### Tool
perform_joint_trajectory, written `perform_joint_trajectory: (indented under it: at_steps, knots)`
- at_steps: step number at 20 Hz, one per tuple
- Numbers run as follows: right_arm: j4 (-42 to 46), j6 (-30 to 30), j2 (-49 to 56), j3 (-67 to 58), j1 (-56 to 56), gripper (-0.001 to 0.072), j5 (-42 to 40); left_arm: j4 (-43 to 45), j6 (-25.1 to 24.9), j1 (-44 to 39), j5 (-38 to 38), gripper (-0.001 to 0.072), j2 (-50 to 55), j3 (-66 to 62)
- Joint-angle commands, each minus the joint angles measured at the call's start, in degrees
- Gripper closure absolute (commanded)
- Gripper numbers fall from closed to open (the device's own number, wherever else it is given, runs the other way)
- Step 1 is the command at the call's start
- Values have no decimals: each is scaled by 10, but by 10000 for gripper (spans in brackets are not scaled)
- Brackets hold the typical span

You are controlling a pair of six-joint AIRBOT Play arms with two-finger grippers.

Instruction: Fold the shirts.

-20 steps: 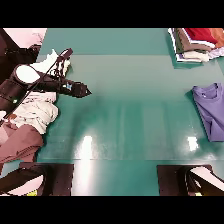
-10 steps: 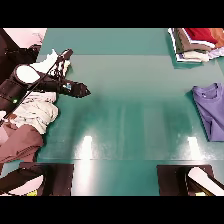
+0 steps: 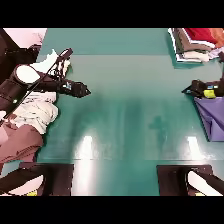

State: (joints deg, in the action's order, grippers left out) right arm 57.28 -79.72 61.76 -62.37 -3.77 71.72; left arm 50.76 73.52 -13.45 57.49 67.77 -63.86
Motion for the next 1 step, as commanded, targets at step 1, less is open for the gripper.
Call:
perform_joint_trajectory:
  at_steps: [1]
  knots:
    - [-2, 3, 0, -1, 34, 697, 3, 0, 0, 0, 0, 685, 0, -1]
